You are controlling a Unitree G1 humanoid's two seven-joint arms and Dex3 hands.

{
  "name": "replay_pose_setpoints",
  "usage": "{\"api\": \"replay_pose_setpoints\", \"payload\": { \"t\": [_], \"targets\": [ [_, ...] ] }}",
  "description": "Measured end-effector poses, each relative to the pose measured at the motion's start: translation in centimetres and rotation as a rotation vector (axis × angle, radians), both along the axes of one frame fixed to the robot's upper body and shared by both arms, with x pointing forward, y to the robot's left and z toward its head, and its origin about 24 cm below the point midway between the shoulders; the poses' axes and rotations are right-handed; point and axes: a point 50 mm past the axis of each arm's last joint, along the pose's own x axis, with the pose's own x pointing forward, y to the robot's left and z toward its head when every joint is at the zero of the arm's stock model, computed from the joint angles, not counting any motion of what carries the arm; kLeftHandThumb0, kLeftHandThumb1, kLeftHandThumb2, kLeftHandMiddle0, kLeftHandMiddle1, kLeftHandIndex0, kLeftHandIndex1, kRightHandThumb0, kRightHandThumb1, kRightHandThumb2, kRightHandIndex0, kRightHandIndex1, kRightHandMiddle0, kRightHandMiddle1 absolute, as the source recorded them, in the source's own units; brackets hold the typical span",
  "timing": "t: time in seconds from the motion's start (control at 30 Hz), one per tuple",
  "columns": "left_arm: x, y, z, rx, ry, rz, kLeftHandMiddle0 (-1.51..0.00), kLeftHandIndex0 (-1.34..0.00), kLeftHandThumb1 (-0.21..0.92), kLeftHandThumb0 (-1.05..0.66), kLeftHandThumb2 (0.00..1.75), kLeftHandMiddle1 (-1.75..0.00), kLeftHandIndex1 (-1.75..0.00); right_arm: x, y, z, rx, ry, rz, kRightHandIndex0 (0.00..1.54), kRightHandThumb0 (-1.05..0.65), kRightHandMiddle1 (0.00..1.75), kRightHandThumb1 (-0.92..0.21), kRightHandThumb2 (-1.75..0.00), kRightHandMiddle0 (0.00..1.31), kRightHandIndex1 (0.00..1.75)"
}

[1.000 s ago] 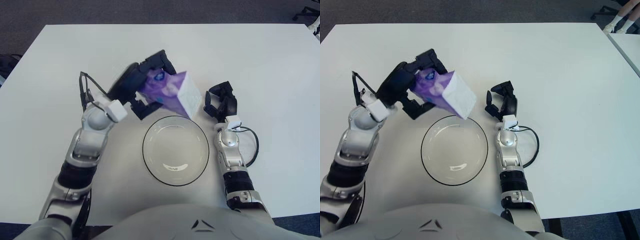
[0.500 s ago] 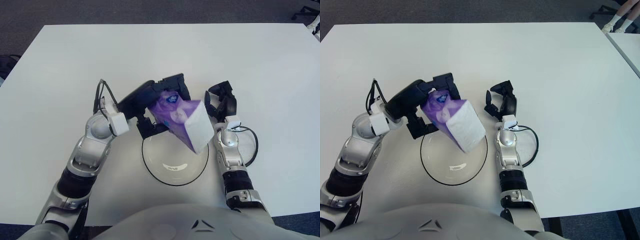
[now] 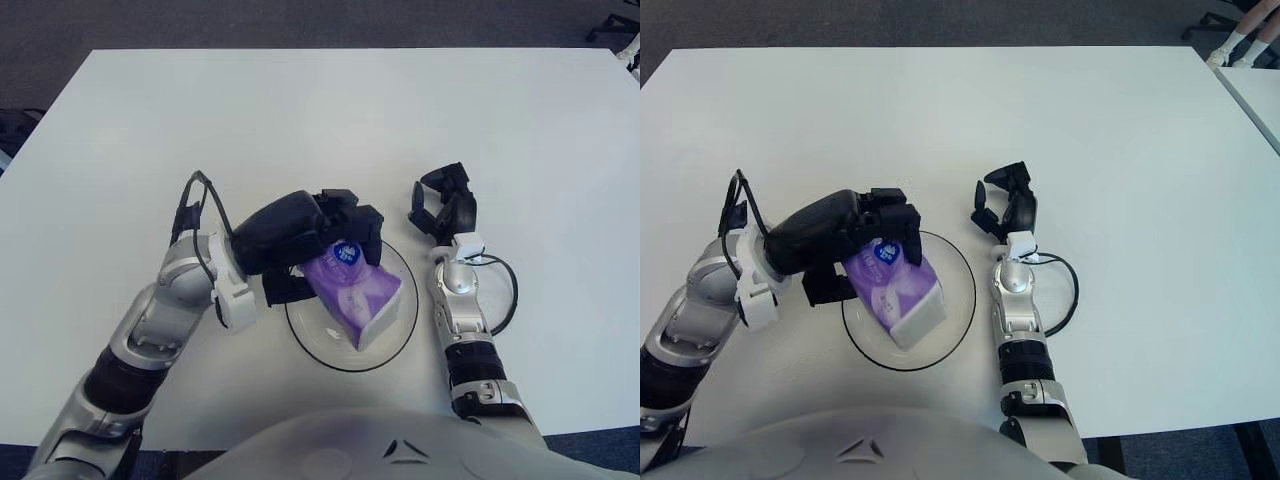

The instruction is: Put the tissue paper into the plate.

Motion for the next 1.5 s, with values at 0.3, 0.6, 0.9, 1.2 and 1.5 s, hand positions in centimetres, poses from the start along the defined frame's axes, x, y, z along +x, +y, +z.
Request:
{"api": "replay_pose_setpoints", "payload": {
  "t": [0.3, 0.6, 0.9, 1.2, 1.5],
  "targets": [
    [0.5, 0.0, 0.2, 0.03, -0.019, -0.011, -0.85, -0.61, 0.04, -0.01, 1.61, -1.74, -1.65, 0.0, 0.1, 0.0, -0.013, 0.005, -0.005, 0.64, -0.39, 1.75, -0.62, -0.94, 0.38, 1.38],
    [0.9, 0.0, 0.1, 0.023, 0.005, 0.021, -0.05, -0.06, 0.86, -0.71, 0.84, -0.38, -0.39, 0.3, -0.1, 0.0, -0.011, 0.001, -0.015, 0.64, -0.4, 1.75, -0.59, -0.97, 0.4, 1.4],
    [1.6, 0.1, 0.0, 0.037, 0.012, 0.034, 0.0, 0.0, 0.92, -1.0, 0.75, -0.01, -0.01, 0.6, -0.1, 0.0, 0.002, -0.016, -0.009, 0.68, -0.41, 1.75, -0.53, -1.05, 0.44, 1.41],
    [1.7, 0.5, 0.1, 0.062, 0.017, 0.035, 0.0, 0.0, 0.92, -1.05, 0.69, 0.0, 0.0, 1.0, -0.1, 0.0, 0.026, -0.023, -0.004, 0.64, -0.41, 1.75, -0.58, -0.99, 0.41, 1.38],
    [1.8, 0.9, 0.2, 0.092, 0.013, 0.049, 0.0, 0.0, 0.92, -1.05, 0.72, 0.0, 0.0, 1.0, -0.2, 0.0, 0.037, -0.028, 0.002, 0.63, -0.4, 1.75, -0.59, -0.98, 0.4, 1.36]
  ]
}}
